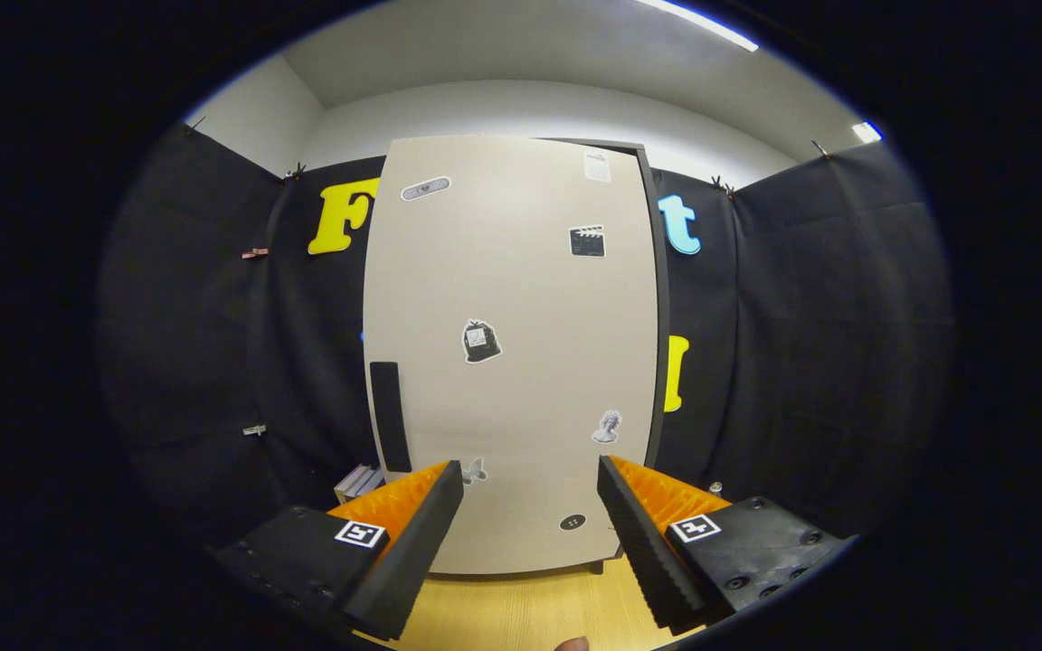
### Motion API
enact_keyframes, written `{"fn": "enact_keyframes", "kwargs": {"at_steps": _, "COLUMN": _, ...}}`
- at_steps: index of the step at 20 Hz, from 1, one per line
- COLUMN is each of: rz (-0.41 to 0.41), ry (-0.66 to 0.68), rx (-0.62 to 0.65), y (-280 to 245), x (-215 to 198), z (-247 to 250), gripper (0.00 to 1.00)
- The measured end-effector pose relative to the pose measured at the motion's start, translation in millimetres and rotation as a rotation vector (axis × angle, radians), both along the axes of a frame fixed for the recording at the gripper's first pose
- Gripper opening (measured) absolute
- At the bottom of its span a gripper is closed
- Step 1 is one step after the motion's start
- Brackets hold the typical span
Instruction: Open the shoe cabinet door, grab the shoes and put them into the shoe cabinet, then close the shoe cabinet door.
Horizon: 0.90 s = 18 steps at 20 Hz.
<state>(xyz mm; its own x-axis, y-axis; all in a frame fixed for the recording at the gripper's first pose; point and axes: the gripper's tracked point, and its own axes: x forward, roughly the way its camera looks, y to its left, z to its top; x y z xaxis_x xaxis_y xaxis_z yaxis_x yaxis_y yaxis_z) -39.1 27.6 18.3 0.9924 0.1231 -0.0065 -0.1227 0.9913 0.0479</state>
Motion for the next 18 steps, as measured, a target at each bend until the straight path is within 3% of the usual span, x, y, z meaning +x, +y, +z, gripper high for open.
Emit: {"fn": "enact_keyframes", "kwargs": {"at_steps": 18, "rz": 0.042, "ry": -0.021, "rx": 0.036, "y": -2.1, "x": -8.4, "z": 7.3, "gripper": 0.98}}
